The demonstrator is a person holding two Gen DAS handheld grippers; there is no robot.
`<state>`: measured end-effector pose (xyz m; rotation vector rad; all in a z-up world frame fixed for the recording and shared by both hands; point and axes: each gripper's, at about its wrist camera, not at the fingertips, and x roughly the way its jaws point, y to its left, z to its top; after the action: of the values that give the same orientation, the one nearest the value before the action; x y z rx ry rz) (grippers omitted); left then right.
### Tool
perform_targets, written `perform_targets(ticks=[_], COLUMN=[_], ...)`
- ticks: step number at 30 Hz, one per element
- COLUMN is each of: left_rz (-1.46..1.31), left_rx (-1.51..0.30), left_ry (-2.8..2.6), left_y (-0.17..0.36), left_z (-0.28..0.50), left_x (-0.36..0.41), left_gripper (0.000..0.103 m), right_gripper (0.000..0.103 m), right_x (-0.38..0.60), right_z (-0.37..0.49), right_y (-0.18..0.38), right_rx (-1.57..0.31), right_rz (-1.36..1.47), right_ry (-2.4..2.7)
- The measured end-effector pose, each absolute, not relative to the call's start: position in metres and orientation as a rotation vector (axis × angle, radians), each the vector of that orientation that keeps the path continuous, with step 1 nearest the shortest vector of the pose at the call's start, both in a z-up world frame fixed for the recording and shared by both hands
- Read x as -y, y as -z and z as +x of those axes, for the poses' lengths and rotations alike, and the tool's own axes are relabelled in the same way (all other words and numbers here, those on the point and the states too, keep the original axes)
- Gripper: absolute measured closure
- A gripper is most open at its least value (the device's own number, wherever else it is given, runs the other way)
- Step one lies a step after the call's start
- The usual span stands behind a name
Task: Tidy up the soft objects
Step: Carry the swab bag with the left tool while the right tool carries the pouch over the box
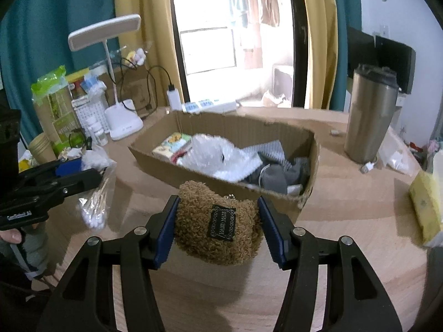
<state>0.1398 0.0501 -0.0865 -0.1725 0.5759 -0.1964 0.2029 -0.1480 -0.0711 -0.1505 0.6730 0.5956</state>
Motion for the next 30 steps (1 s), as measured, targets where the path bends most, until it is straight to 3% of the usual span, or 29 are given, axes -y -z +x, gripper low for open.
perform_targets(ticks=[30], left_rz=[-0.136], left_rx=[-0.528], left_ry=[0.158], left_y=[0.06], left_z=[0.211], left_x=[-0.063], left_gripper=[0.049], right_gripper=[0.043], right_x=[0.138], right_z=[0.246], right_y=[0.044], right_rx=[-0.568], right_rz=[-0.178], right_ry=[-0.589])
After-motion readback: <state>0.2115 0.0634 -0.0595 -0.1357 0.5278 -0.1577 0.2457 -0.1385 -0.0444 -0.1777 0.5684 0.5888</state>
